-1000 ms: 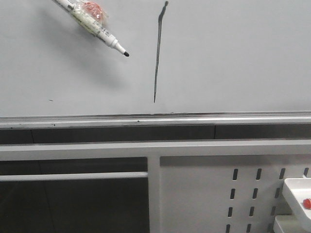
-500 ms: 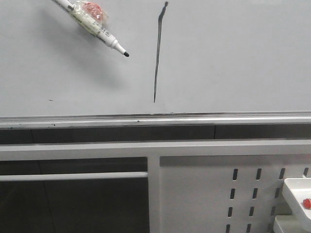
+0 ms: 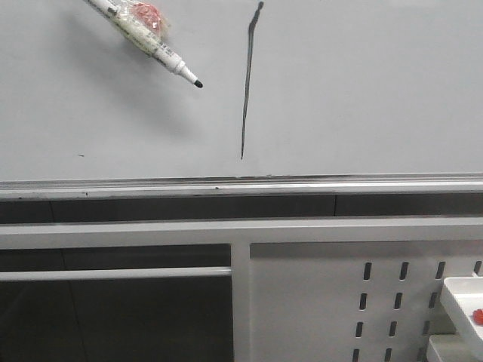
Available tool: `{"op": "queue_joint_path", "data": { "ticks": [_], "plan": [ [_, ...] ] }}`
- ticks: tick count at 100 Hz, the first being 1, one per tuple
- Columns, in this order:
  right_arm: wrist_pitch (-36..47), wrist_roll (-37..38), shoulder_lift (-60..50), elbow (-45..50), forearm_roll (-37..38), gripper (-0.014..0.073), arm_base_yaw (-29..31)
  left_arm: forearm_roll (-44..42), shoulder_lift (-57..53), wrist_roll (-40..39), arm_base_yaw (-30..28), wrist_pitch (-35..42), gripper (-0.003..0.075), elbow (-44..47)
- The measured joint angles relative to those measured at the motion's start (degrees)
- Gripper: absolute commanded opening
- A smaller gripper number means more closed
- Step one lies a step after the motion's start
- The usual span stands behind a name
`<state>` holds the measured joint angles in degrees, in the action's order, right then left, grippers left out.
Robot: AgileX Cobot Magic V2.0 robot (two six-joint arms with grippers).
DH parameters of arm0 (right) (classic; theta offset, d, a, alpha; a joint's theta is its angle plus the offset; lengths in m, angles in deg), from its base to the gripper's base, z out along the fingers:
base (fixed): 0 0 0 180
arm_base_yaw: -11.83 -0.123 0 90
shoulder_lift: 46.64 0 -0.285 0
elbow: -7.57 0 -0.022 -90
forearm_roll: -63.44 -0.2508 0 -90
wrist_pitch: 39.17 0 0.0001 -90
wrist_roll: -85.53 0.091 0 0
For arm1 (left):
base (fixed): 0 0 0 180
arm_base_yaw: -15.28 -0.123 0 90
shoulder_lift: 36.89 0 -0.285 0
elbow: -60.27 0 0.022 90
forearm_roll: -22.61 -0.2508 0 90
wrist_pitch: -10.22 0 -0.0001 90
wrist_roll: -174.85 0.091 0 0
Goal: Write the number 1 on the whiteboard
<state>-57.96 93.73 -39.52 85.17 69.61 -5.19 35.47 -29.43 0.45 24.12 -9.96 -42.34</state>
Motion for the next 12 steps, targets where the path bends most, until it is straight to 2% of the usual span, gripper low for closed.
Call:
{"op": "queue_joint_path", "data": {
  "ticks": [12],
  "plan": [
    [0.00, 0.00, 0.00, 0.00, 0.00, -0.0071, 0.00, 0.00, 0.00, 0.00, 0.00, 0.00, -0.0020, 0.00]
  ]
}}
